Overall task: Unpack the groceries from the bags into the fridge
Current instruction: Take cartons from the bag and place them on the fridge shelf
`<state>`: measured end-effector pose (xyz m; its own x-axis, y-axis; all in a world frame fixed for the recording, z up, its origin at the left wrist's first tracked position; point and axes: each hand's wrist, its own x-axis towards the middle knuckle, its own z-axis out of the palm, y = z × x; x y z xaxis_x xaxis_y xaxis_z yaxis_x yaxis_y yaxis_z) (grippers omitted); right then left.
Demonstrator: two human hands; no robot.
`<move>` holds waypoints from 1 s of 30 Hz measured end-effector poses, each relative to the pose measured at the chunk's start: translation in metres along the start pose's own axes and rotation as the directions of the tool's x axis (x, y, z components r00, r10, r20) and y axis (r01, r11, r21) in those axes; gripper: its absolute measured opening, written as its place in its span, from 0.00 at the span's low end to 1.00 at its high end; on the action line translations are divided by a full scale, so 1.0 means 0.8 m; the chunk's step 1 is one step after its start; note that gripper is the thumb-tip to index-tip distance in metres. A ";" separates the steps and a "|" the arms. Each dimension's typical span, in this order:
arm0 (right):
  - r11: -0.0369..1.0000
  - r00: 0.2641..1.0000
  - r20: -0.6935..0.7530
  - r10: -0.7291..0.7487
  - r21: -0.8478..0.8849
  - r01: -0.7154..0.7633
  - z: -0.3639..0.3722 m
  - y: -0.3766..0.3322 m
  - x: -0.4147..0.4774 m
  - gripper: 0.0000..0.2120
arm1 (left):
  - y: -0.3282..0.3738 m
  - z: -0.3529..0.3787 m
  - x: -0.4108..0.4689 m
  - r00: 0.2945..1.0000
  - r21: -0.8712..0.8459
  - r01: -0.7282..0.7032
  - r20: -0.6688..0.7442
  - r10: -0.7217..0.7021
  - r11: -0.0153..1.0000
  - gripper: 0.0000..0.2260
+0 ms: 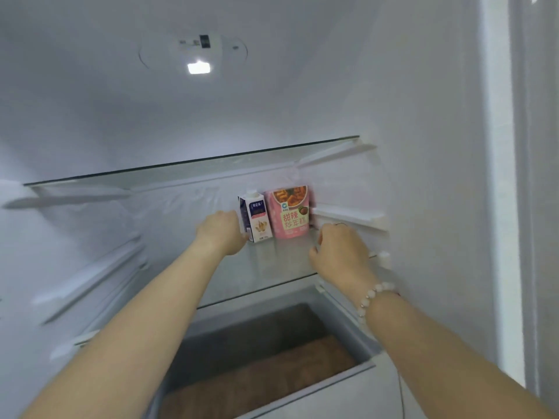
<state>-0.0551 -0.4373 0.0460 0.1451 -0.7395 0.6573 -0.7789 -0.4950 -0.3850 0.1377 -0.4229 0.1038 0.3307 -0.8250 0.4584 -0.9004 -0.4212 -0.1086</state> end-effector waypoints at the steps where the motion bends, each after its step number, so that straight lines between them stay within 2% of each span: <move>1: 0.999 0.999 -0.014 -0.050 -0.018 0.050 -0.006 -0.001 -0.002 0.09 | -0.004 -0.003 -0.013 1.000 0.040 -0.006 0.010 0.006 0.999 0.22; 5: 0.964 0.970 -0.053 -0.237 -0.136 0.228 -0.032 -0.006 -0.016 0.09 | -0.009 -0.018 -0.057 0.999 0.066 -0.037 -0.017 0.038 0.997 0.20; 9: 0.892 0.926 -0.032 -0.376 -0.282 0.353 -0.046 -0.013 -0.050 0.12 | -0.006 -0.023 -0.106 0.976 0.028 -0.079 -0.203 0.083 0.996 0.18; 11: 0.859 0.901 -0.002 -0.434 -0.302 0.413 -0.055 -0.015 -0.071 0.14 | -0.004 -0.028 -0.140 0.956 -0.028 -0.083 -0.286 0.072 0.996 0.19; 14: 0.800 0.858 0.050 -0.511 -0.337 0.496 -0.070 -0.016 -0.100 0.19 | -0.008 -0.037 -0.193 0.938 0.002 -0.082 -0.337 0.078 0.997 0.20; 17: 0.813 0.856 -0.002 -0.516 -0.316 0.489 -0.094 -0.016 -0.134 0.21 | -0.014 -0.048 -0.253 0.935 -0.058 -0.040 -0.355 0.017 0.998 0.22; 22: 0.845 0.871 0.026 -0.490 -0.232 0.482 -0.124 0.001 -0.214 0.21 | 0.010 -0.062 -0.368 0.933 -0.027 -0.011 -0.361 0.001 1.000 0.22; 25: 0.831 0.870 0.063 -0.489 -0.270 0.487 -0.140 0.011 -0.266 0.21 | 0.033 -0.071 -0.433 0.944 -0.048 -0.016 -0.331 -0.001 0.999 0.22; 30: 0.823 0.851 -0.034 -0.524 -0.277 0.496 -0.192 0.006 -0.313 0.22 | 0.051 -0.095 -0.520 0.958 -0.060 -0.028 -0.288 0.010 0.998 0.20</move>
<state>-0.1893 -0.1846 -0.0209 0.5108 -0.3541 0.7834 -0.7382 -0.6477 0.1886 -0.0579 -0.0684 -0.0238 0.2262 -0.6855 0.6920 -0.9248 -0.3743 -0.0686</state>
